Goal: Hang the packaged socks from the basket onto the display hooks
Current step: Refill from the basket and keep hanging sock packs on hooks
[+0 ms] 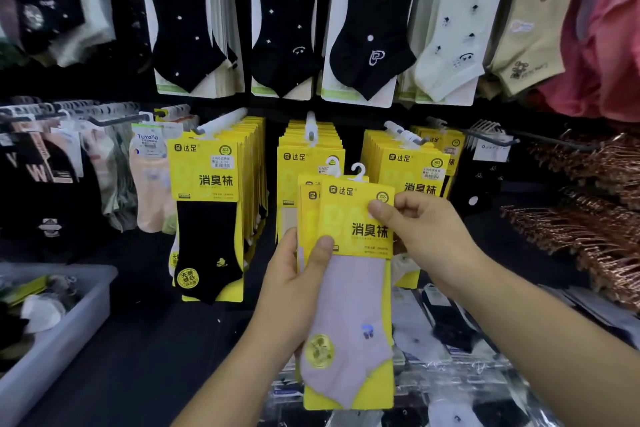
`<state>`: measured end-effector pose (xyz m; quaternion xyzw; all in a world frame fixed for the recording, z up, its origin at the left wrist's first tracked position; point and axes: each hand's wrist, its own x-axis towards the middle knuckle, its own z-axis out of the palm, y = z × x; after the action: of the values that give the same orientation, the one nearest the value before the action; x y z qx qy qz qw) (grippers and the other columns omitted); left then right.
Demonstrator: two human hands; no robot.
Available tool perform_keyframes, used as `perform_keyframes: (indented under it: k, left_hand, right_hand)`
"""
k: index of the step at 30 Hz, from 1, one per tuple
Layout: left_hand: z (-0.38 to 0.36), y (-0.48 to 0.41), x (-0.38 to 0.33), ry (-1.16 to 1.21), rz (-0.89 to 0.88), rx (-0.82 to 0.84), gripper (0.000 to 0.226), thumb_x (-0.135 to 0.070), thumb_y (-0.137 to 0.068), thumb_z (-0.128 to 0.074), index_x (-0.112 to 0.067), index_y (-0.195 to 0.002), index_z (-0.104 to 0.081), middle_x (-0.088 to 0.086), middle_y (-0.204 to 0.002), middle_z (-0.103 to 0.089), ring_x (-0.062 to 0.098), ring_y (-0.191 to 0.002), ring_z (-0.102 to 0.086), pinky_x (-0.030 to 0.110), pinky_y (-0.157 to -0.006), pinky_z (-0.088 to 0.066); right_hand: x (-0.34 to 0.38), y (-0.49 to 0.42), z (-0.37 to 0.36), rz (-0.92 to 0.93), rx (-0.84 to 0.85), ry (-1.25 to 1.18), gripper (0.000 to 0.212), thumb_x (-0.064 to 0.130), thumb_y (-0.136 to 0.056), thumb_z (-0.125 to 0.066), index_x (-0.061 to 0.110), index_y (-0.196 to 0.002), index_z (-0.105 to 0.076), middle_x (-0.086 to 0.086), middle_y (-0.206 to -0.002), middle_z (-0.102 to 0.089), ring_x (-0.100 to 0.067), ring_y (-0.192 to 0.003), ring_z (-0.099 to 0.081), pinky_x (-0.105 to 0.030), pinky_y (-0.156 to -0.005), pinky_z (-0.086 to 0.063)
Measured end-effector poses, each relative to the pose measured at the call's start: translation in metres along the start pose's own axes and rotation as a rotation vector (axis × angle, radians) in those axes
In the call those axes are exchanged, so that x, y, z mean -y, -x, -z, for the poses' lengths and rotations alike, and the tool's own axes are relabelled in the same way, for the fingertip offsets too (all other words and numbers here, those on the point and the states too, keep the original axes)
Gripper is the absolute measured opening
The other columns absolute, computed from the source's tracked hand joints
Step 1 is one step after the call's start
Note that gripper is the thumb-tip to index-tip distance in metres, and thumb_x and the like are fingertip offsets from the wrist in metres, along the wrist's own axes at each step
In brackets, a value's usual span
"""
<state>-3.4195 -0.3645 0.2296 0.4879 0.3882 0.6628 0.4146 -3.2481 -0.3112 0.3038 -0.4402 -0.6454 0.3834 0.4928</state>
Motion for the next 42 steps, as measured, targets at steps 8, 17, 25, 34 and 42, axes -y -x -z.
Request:
perform_keyframes:
  k: [8, 17, 25, 34, 42]
  left_hand:
    - [0.004, -0.003, 0.001, -0.043, -0.046, -0.049, 0.031, -0.042, -0.09, -0.061, -0.027, -0.117, -0.069, -0.005, -0.114, -0.081, 0.017, -0.107, -0.077, 0.039, -0.087, -0.062]
    - [0.007, -0.006, 0.0, -0.004, -0.028, -0.066, 0.033, -0.041, -0.088, -0.064, -0.025, -0.116, -0.069, -0.004, -0.112, -0.082, 0.016, -0.103, -0.079, 0.023, -0.072, -0.061]
    - [0.002, -0.006, 0.002, -0.05, -0.026, -0.061, 0.025, -0.036, -0.095, -0.062, -0.026, -0.117, -0.07, -0.006, -0.113, -0.081, 0.016, -0.106, -0.078, 0.034, -0.084, -0.065]
    - [0.002, -0.005, 0.004, -0.099, -0.031, -0.019, 0.038, -0.048, -0.089, -0.064, -0.026, -0.119, -0.069, -0.007, -0.115, -0.08, 0.014, -0.108, -0.077, 0.037, -0.087, -0.061]
    - [-0.001, -0.005, 0.005, -0.11, -0.046, -0.023, 0.02, -0.043, -0.09, -0.074, -0.034, -0.108, -0.074, -0.006, -0.112, -0.081, 0.016, -0.107, -0.077, 0.045, -0.09, -0.062]
  right_hand:
    - [-0.021, -0.011, 0.029, -0.049, -0.236, -0.154, 0.023, 0.032, -0.096, -0.068, 0.011, -0.091, -0.077, -0.006, -0.094, -0.079, -0.024, -0.094, -0.075, -0.049, -0.092, -0.058]
    - [-0.015, -0.028, 0.055, 0.05, -0.362, -0.09, 0.022, 0.028, -0.096, -0.068, 0.021, -0.078, -0.077, -0.008, -0.086, -0.078, -0.016, -0.081, -0.074, -0.04, -0.082, -0.061]
    - [-0.012, -0.041, 0.051, 0.061, -0.361, 0.043, 0.029, 0.033, -0.094, -0.071, 0.006, -0.085, -0.073, -0.032, -0.102, -0.067, -0.048, -0.096, -0.064, -0.058, -0.092, -0.052]
    - [-0.019, -0.05, 0.044, -0.017, -0.509, 0.088, 0.034, 0.041, -0.081, -0.083, 0.016, -0.09, -0.062, 0.002, -0.086, -0.063, -0.015, -0.076, -0.061, -0.041, -0.071, -0.058]
    - [0.007, -0.011, 0.007, 0.129, -0.166, 0.128, 0.028, 0.042, -0.09, -0.071, 0.015, -0.082, -0.07, -0.006, -0.085, -0.07, -0.013, -0.076, -0.064, -0.031, -0.068, -0.053]
